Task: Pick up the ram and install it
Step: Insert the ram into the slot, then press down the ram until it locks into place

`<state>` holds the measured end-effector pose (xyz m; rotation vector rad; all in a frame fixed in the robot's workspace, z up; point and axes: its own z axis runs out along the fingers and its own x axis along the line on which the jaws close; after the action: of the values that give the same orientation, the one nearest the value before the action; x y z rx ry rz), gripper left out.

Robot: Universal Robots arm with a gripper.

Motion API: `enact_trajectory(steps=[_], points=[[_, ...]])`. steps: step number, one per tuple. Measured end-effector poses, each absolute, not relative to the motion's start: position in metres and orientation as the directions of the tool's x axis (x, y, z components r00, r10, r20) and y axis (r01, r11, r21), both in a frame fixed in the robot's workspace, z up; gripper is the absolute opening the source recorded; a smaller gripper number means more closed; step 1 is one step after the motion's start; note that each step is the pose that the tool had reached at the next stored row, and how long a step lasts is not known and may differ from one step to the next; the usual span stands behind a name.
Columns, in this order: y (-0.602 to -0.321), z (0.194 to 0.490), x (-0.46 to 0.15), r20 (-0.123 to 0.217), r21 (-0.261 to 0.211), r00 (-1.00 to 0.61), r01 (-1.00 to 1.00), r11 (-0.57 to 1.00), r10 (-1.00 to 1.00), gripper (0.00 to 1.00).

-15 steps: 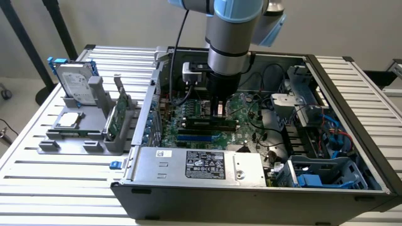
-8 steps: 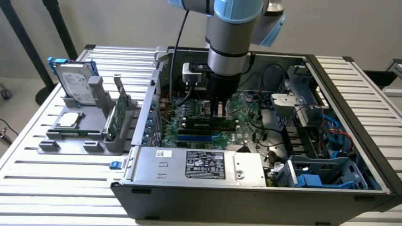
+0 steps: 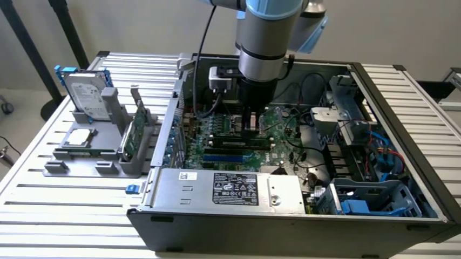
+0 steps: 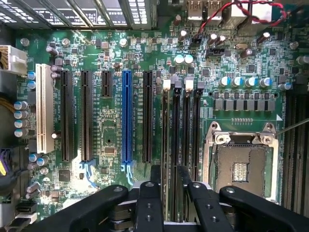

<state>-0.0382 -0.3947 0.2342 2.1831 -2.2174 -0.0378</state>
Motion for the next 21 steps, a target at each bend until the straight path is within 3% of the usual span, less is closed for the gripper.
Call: enact_trajectory(steps=[7, 9, 11, 21], points=[[-0.3959, 0.2414, -0.0413, -0.007, 0.038, -0.015, -0.999, 0.015, -1.000, 0.26], [-0.3959, 0.2428, -0.0413, -0.008, 0.038, -0.015, -0.999, 0.015, -1.000, 0.13], [-0.3959, 0.2428, -0.0413, -0.008, 0.038, -0.015, -0.999, 0.015, -1.000, 0.11], [-0.3959, 0.2429, -0.0413, -0.008, 0.038, -0.015, -0.999, 0.015, -1.000, 0.11]])
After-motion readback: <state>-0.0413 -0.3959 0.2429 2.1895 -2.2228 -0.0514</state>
